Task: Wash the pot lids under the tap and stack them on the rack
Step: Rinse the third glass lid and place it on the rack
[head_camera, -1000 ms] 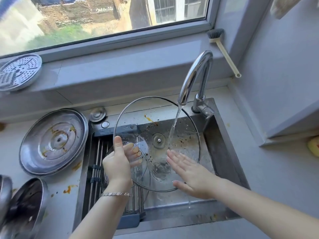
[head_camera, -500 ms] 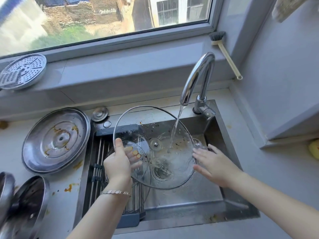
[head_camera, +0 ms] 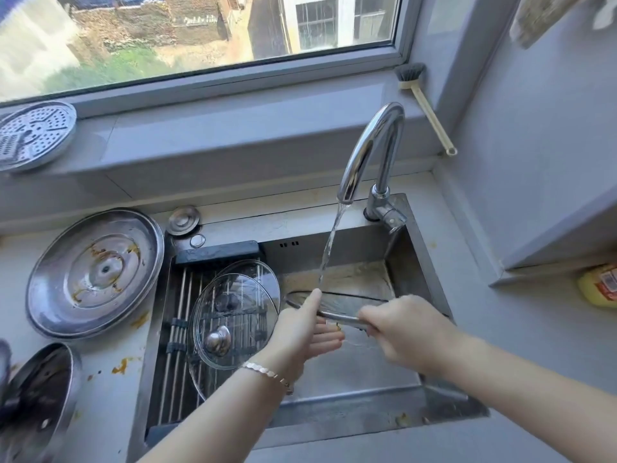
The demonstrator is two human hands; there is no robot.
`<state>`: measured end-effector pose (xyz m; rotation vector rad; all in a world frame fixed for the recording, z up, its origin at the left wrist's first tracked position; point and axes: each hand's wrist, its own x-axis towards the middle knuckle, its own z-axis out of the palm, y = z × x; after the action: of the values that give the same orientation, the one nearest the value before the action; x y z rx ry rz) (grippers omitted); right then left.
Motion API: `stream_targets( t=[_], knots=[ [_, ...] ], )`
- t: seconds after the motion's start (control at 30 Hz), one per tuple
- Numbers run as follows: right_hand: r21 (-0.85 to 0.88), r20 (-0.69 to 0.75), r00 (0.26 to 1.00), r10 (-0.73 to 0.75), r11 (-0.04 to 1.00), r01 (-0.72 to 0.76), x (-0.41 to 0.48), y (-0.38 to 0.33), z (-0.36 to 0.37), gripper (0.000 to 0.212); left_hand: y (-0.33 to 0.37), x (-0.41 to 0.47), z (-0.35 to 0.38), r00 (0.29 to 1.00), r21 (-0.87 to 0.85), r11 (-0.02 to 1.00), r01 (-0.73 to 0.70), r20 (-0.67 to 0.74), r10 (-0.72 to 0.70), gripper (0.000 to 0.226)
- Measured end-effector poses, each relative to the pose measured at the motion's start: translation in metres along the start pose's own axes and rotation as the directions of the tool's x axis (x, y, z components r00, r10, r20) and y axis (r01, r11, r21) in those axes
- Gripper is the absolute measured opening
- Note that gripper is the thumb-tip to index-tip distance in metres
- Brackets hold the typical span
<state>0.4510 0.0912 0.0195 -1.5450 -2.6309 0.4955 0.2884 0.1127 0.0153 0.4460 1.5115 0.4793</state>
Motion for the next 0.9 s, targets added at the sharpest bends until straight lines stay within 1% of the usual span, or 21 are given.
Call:
stream_targets(
  t=[0.03, 0.07, 0.1, 0.13, 0.17, 0.2, 0.23, 0.27, 0.3, 0.33, 0.37, 0.4, 0.47, 0.57, 0.63, 0.67, 0.7, 0.77, 0.8, 0.83, 0.9],
  knots=[
    [0.051, 0.038, 0.996, 0.075, 0.996, -0.077, 0.003, 0.005, -0.011, 0.01, -0.001, -0.003, -0.003, 0.998, 0.234, 0.97, -0.066, 0.018, 0.063, 0.057],
    [0.097, 0.066, 0.989, 0.129, 0.986, -0.136, 0.005, 0.009, -0.018, 0.015, -0.003, -0.003, -0.008, 0.98, 0.545, 0.82, -0.175, 0.02, 0.196, 0.062],
    [0.135, 0.055, 0.99, 0.131, 0.981, -0.137, 0.007, 0.014, -0.022, 0.018, -0.004, -0.002, -0.016, 0.901, 0.824, 0.496, -0.276, 0.042, 0.431, 0.064],
    [0.151, 0.063, 0.99, 0.125, 0.979, -0.133, 0.008, 0.018, -0.024, 0.019, -0.006, 0.0, -0.022, 0.737, 0.942, 0.15, -0.299, 0.128, 0.664, 0.063],
    [0.142, 0.084, 0.99, 0.115, 0.982, -0.126, 0.01, 0.018, -0.028, 0.02, -0.006, 0.001, -0.028, 0.559, 0.941, -0.048, -0.334, 0.239, 0.794, 0.061],
    [0.125, 0.098, 0.99, 0.1, 0.986, -0.112, 0.012, 0.015, -0.033, 0.02, -0.006, 0.002, -0.032, 0.438, 0.913, -0.139, -0.384, 0.313, 0.843, 0.058],
    [0.123, 0.106, 0.992, 0.073, 0.989, -0.085, 0.014, 0.014, -0.036, 0.021, -0.006, 0.004, -0.035, 0.435, 0.862, -0.123, -0.492, 0.366, 0.823, 0.057],
    [0.13, 0.115, 0.992, 0.041, 0.99, -0.056, 0.017, 0.012, -0.042, 0.023, -0.004, 0.005, -0.037, 0.508, 0.802, -0.047, -0.596, 0.421, 0.752, 0.055],
    [0.124, 0.127, 0.992, 0.01, 0.992, -0.026, 0.02, 0.009, -0.049, 0.025, -0.003, 0.003, -0.036, 0.625, 0.754, 0.08, -0.652, 0.475, 0.62, 0.054],
    [0.117, 0.129, 0.991, -0.024, 0.993, 0.009, 0.024, 0.008, -0.056, 0.027, 0.0, -0.001, -0.032, 0.705, 0.707, 0.224, -0.67, 0.512, 0.491, 0.051],
    [0.115, 0.13, 0.99, -0.049, 0.993, 0.034, 0.028, 0.007, -0.061, 0.029, -0.002, -0.002, -0.03, 0.726, 0.639, 0.358, -0.68, 0.522, 0.448, 0.044],
    [0.123, 0.124, 0.991, -0.057, 0.991, 0.042, 0.032, 0.008, -0.065, 0.031, -0.003, -0.002, -0.027, 0.73, 0.55, 0.481, -0.683, 0.502, 0.463, 0.039],
    [0.187, 0.086, 0.995, -0.058, 0.982, 0.041, 0.039, 0.012, -0.068, 0.032, -0.005, -0.002, -0.021, 0.756, 0.374, 0.66, -0.651, 0.389, 0.526, 0.036],
    [0.435, -0.116, 0.993, -0.03, 0.897, 0.078, 0.049, 0.022, -0.051, 0.032, -0.007, 0.006, -0.018, 0.782, 0.221, 0.752, -0.622, 0.232, 0.579, 0.025],
    [0.57, -0.27, 0.941, 0.202, 0.822, -0.013, 0.059, 0.025, -0.026, 0.04, -0.007, 0.01, -0.016, 0.801, 0.135, 0.79, -0.598, 0.13, 0.584, 0.031],
    [0.641, -0.273, 0.891, 0.364, 0.759, -0.114, 0.065, 0.024, -0.015, 0.046, -0.006, 0.011, -0.015, 0.817, 0.081, 0.813, -0.576, 0.077, 0.571, 0.033],
    [0.709, -0.203, 0.84, 0.504, 0.667, -0.229, 0.072, 0.022, -0.005, 0.05, -0.005, 0.011, -0.014, 0.835, 0.035, 0.834, -0.55, 0.032, 0.549, 0.035],
    [0.758, -0.01, 0.787, 0.616, 0.518, -0.396, 0.088, 0.014, 0.015, 0.058, -0.002, 0.011, -0.012, 0.864, -0.036, 0.863, -0.503, -0.026, 0.503, 0.04],
    [0.734, 0.018, 0.797, 0.603, 0.534, -0.42, 0.093, 0.005, 0.024, 0.061, -0.001, 0.012, -0.011, 0.872, -0.056, 0.871, -0.489, -0.045, 0.487, 0.04],
    [0.694, -0.025, 0.829, 0.559, 0.606, -0.388, 0.095, -0.007, 0.032, 0.062, 0.0, 0.012, -0.01, 0.878, -0.071, 0.876, -0.477, -0.065, 0.473, 0.04],
    [0.59, -0.186, 0.914, 0.361, 0.785, -0.19, 0.094, -0.038, 0.042, 0.064, 0.004, 0.014, -0.011, 0.876, -0.094, 0.874, -0.477, -0.133, 0.464, 0.044]
  ],
)
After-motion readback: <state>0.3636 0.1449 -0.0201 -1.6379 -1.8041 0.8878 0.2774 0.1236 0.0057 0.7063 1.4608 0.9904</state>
